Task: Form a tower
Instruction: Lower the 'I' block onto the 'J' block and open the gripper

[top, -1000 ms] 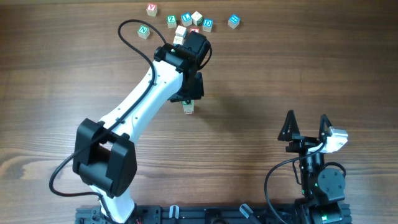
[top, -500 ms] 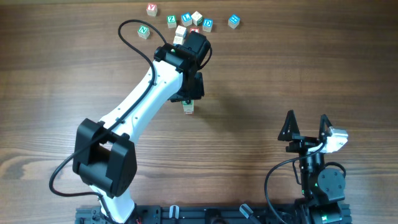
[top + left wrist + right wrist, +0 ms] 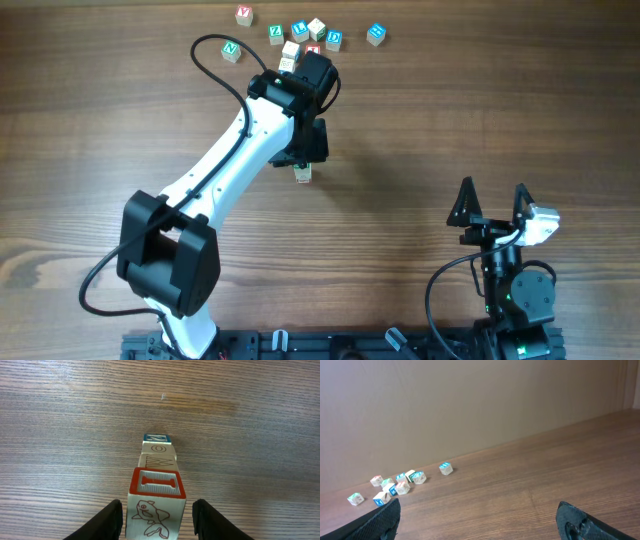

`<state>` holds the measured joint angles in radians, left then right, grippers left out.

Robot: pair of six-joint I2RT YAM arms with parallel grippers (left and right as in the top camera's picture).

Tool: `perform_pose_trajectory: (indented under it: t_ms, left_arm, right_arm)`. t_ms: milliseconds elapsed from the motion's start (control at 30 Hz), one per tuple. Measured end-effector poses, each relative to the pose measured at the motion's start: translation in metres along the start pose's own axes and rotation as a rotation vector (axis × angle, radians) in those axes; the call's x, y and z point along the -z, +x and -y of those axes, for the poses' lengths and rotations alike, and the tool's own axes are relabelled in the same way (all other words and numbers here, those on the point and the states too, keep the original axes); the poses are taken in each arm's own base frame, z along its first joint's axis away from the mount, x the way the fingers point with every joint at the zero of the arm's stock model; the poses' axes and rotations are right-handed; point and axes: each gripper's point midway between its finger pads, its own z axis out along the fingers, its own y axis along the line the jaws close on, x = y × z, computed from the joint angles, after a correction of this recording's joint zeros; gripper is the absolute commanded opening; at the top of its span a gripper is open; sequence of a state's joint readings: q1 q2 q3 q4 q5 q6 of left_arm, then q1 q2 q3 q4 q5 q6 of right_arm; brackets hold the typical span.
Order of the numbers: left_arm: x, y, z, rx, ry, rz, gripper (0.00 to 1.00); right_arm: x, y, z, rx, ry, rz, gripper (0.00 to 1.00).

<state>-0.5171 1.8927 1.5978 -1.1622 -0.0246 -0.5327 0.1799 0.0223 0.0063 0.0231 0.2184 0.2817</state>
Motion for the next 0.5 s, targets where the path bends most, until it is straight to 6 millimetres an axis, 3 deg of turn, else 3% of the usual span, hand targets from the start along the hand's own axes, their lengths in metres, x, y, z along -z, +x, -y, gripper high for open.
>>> perform_pose_trajectory:
  t_ms: [500]
  left_arm:
    - [0.0001, 0.0036, 0.0055, 0.000, 0.032, -0.021, 0.51]
  right_arm:
    - [0.0000, 0.0000, 0.0000, 0.000, 0.000, 0.000, 1.00]
